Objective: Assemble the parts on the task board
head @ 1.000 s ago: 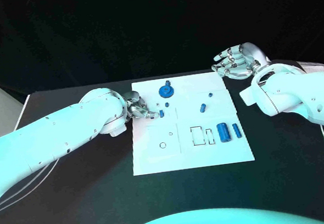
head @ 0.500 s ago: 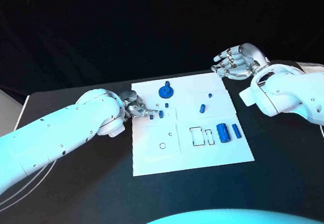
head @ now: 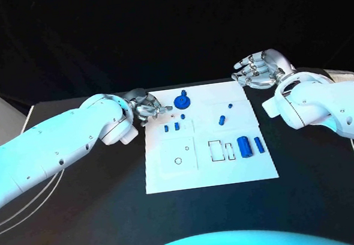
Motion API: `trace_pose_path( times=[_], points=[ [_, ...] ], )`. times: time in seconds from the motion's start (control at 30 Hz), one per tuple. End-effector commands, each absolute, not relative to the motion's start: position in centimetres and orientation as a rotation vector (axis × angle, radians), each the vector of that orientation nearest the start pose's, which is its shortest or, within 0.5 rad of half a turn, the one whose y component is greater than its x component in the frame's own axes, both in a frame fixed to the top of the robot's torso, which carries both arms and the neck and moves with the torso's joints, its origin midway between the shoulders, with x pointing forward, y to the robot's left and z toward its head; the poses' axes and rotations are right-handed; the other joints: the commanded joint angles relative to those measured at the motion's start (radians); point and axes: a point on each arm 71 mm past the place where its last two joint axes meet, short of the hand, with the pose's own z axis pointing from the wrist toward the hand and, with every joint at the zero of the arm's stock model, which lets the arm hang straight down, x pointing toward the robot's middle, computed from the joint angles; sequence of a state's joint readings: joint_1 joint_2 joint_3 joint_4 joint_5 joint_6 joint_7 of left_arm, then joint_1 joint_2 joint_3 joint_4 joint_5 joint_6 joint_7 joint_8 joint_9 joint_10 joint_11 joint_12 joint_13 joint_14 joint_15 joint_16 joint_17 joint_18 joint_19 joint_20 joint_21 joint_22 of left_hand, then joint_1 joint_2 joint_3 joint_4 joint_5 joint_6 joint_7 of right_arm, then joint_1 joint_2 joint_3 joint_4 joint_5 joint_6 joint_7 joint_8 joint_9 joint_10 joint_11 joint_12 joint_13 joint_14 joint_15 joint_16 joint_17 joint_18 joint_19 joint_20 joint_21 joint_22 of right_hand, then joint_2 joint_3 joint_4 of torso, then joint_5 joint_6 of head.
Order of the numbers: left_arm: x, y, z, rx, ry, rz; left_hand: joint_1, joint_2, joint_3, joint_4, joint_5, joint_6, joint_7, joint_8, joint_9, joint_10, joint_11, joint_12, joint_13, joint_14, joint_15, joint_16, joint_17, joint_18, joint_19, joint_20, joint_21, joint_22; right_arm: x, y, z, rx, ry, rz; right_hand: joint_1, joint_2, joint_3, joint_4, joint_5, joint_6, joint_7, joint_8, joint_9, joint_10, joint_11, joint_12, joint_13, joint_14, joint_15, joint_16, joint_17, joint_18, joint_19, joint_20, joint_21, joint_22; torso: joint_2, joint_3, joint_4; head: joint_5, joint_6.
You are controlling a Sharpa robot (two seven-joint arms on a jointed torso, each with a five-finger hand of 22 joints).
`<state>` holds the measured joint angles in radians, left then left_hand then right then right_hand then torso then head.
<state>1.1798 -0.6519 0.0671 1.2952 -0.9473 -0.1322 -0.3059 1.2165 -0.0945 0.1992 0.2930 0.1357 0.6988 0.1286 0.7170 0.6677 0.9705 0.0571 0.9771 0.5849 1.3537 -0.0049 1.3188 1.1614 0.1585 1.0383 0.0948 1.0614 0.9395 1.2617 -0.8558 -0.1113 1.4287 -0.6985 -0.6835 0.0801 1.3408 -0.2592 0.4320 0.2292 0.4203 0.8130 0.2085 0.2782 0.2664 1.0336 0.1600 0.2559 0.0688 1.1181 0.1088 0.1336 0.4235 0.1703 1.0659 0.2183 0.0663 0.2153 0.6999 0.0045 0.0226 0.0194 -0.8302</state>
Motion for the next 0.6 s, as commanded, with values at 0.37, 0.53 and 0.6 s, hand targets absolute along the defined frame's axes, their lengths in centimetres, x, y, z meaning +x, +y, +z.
trace_pose_path(
  times=[0.37, 0.53, 0.6],
  points=[
    [53.8, 16.2, -17.8, -0.331, 1.734, -1.006, 0.302, -0.088, 0.345, -0.081, -0.005, 0.036, 0.033, -0.090, -0.192, -0.127, 0.032, -0.116, -0.155, -0.251, 0.031, -0.184, -0.318, 0.023, -0.118, 0.033, -0.146, -0.116, 51.0, -25.9, -17.2, 0.610, 1.407, 0.832, -0.010, 0.005, 0.001, 0.000, 0.006, -0.009, 0.027, 0.001, -0.002, -0.003, 0.006, 0.001, -0.002, 0.002, 0.004, -0.007, -0.003, 0.014, -0.007, 0.003, 0.000, -0.004, 0.001, 0.0009, -0.0004, -0.001, 0.011],
    [53.8, 14.8, -17.9, -0.130, 1.667, -0.971, 0.281, -0.136, 0.363, -0.107, -0.010, -0.001, 0.048, -0.141, -0.245, -0.175, 0.053, -0.190, -0.222, -0.334, 0.048, -0.226, -0.399, 0.021, -0.147, 0.046, -0.150, -0.107, 51.0, -25.9, -17.2, 0.610, 1.407, 0.833, -0.008, 0.006, 0.001, -0.001, 0.006, -0.009, 0.026, 0.001, -0.002, -0.003, 0.006, 0.001, -0.002, 0.002, 0.004, -0.007, -0.003, 0.014, -0.007, 0.003, 0.001, -0.005, 0.002, -0.0004, 0.0000, -0.005, 0.015],
    [53.8, 14.3, -18.2, -0.070, 1.652, -0.949, 0.275, -0.152, 0.360, -0.115, -0.011, -0.004, 0.050, -0.154, -0.261, -0.191, 0.057, -0.208, -0.239, -0.339, 0.052, -0.223, -0.406, 0.022, -0.150, 0.050, -0.149, -0.104, 51.0, -25.8, -17.2, 0.609, 1.407, 0.834, -0.008, 0.006, 0.001, -0.001, 0.006, -0.009, 0.026, 0.001, -0.002, -0.003, 0.006, 0.001, -0.002, 0.002, 0.004, -0.007, -0.003, 0.014, -0.007, 0.003, 0.001, -0.005, 0.002, 0.0000, -0.0005, -0.006, 0.018]
  ],
)
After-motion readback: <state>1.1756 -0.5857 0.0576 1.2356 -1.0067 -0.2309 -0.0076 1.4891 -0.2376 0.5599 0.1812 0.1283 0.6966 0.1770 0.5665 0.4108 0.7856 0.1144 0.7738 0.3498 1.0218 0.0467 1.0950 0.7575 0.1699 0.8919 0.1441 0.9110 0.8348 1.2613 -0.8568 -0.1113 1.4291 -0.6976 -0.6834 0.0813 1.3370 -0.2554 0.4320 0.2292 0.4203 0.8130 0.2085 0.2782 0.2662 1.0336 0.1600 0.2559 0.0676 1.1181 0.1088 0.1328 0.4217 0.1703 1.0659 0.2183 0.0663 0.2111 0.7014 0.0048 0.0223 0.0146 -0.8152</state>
